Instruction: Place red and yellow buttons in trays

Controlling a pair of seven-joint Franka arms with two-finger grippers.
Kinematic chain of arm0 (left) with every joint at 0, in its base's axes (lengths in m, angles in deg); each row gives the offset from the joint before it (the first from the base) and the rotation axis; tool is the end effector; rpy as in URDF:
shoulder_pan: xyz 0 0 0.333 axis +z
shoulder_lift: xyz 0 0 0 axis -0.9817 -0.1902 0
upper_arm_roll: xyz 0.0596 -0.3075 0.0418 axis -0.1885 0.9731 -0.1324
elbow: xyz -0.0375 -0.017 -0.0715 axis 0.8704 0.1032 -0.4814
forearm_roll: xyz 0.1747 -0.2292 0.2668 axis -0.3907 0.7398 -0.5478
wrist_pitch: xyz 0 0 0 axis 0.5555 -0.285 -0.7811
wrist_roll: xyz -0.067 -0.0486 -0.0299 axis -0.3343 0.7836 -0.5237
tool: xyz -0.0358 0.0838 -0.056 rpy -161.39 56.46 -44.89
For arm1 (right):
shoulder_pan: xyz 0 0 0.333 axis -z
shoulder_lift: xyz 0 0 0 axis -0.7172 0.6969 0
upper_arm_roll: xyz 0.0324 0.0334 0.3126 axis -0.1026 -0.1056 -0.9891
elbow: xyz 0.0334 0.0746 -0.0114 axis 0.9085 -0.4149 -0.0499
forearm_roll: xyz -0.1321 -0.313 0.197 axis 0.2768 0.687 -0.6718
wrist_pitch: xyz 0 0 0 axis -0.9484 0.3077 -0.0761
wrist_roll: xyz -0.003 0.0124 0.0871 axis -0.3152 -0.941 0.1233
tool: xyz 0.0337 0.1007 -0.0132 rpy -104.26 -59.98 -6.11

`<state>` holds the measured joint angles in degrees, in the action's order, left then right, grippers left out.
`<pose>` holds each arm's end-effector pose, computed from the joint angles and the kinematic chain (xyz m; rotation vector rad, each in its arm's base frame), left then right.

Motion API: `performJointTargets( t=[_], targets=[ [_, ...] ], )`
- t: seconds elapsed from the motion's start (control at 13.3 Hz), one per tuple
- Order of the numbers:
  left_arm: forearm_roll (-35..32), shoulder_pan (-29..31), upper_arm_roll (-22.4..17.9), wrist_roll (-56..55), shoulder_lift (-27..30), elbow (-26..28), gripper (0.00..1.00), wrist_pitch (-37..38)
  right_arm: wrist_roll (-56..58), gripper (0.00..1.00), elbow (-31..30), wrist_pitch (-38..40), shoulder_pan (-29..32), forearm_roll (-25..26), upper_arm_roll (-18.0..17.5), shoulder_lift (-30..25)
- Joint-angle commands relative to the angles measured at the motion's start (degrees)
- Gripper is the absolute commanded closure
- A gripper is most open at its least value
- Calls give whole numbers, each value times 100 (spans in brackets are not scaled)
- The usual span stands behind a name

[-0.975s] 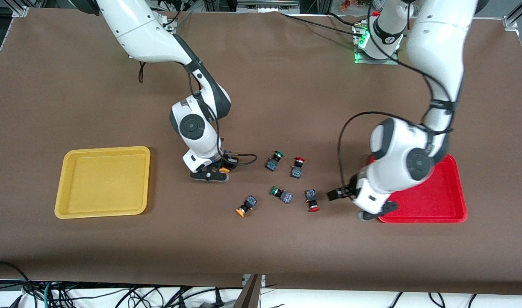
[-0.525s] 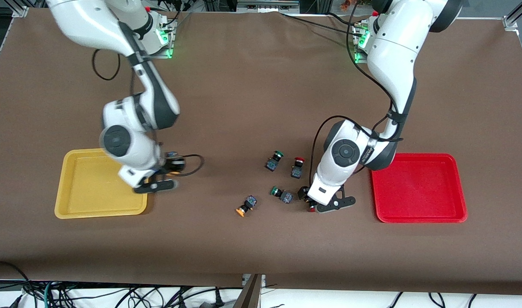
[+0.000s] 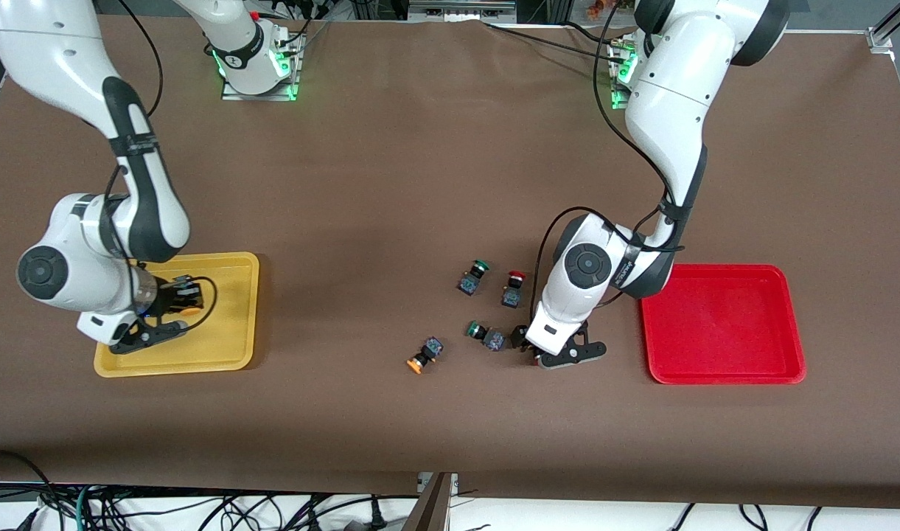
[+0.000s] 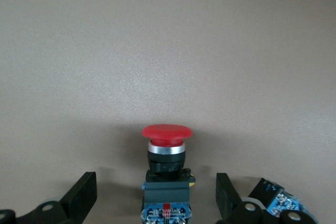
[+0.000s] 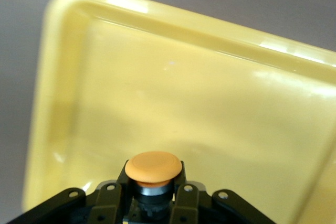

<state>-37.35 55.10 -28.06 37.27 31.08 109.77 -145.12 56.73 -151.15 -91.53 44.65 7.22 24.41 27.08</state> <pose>0.6783 -0.3122 0.1855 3.0404 0.3778 0.2428 0.6741 -0.0328 0.2405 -3.0931 -0.5130 0.1131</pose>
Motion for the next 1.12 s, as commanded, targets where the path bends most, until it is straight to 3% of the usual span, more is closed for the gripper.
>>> performJointTargets(
  t=[0.0, 0.07, 0.22, 0.3, 0.45, 0.6, 0.82, 1.05],
  targets=[
    [-93, -94, -65, -103, -133, -94, 42, -36, 65, 37, 45, -355, 82, -245, -124, 295],
    [-102, -94, -65, -95, -124, -76, 57, -36, 38, 20, 71, -303, 39, -577, -141, 278],
    [-119, -94, -65, -94, -124, -59, 82, -36, -258, 8, 263, 55, -259, -818, -177, 130],
    [-128, -94, -65, -86, -124, -58, 86, -36, -626, 8, 500, 380, -348, -783, -177, 111],
    [-163, -51, -73, -42, -63, -67, 88, 8, -1355, 7, 1062, 1004, -672, -782, -186, 111],
    [-172, 116, -82, 37, 287, -102, 88, 567, -2548, 2, 1380, 1017, -1233, -782, -186, 234],
    [-163, 502, -73, 632, 797, -120, 88, 1657, -4359, 1, 1845, 238, -1998, -844, -212, 725],
    [-93, 1090, -65, 1923, 1114, -77, 84, 2668, -5846, 1, 2477, -746, -2597, -914, -343, 1479]
  ],
)
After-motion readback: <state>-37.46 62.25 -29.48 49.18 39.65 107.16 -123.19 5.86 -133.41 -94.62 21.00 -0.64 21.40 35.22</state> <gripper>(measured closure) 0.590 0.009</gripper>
